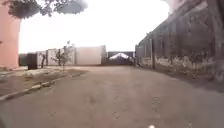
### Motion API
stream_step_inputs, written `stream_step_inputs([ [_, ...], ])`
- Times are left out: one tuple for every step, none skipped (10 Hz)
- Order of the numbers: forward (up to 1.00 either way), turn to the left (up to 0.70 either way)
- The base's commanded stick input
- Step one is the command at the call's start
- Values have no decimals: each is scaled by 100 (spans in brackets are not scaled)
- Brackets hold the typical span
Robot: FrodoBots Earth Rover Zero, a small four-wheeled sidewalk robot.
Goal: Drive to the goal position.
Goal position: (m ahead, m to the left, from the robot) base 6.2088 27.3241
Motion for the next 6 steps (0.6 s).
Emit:
stream_step_inputs([
  [70,0],
  [70,0],
  [70,-18],
  [70,-33],
  [70,-15],
  [70,4],
])
